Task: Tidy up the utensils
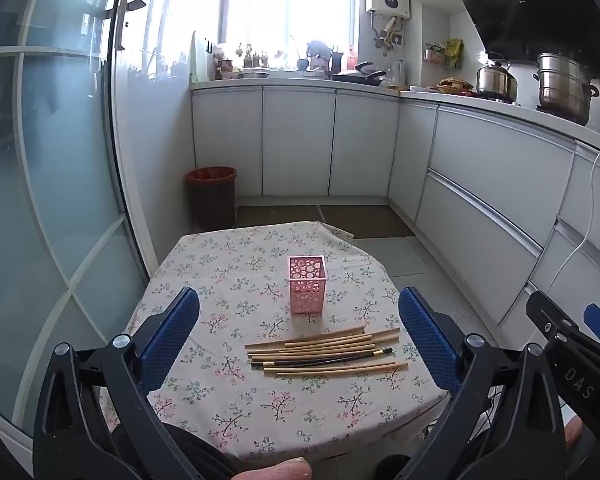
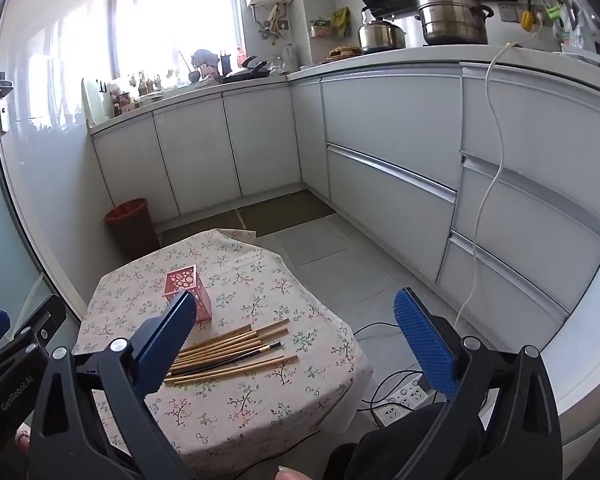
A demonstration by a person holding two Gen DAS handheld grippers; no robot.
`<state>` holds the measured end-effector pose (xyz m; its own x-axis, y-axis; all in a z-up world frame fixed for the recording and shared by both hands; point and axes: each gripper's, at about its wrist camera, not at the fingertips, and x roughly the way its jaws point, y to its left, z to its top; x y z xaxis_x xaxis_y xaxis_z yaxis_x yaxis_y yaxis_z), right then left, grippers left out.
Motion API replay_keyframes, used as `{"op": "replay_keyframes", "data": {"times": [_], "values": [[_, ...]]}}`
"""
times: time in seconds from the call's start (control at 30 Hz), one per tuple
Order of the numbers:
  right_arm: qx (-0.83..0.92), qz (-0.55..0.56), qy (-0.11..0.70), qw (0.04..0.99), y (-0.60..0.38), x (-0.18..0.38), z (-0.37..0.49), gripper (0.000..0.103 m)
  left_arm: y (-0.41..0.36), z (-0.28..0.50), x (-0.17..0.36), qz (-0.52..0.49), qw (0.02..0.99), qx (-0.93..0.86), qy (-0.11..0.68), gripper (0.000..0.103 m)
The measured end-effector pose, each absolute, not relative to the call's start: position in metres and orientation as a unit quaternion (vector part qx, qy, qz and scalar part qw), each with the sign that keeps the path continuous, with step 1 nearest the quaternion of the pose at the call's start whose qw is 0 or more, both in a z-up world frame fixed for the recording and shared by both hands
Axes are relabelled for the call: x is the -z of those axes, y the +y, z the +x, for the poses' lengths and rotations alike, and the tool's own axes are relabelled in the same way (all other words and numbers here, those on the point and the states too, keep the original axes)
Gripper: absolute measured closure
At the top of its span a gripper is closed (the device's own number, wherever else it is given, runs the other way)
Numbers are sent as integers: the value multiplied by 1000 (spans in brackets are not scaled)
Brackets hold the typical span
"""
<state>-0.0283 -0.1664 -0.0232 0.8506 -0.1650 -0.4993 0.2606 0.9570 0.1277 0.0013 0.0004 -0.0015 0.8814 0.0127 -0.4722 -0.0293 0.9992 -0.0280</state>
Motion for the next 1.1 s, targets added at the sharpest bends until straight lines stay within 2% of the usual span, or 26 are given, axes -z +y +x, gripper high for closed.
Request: {"op": "replay_keyframes", "data": {"times": [1.1], "values": [[110,97,251,957,-167,23,-30,7,-2,0,9,-15,969,-14,246,7]]}}
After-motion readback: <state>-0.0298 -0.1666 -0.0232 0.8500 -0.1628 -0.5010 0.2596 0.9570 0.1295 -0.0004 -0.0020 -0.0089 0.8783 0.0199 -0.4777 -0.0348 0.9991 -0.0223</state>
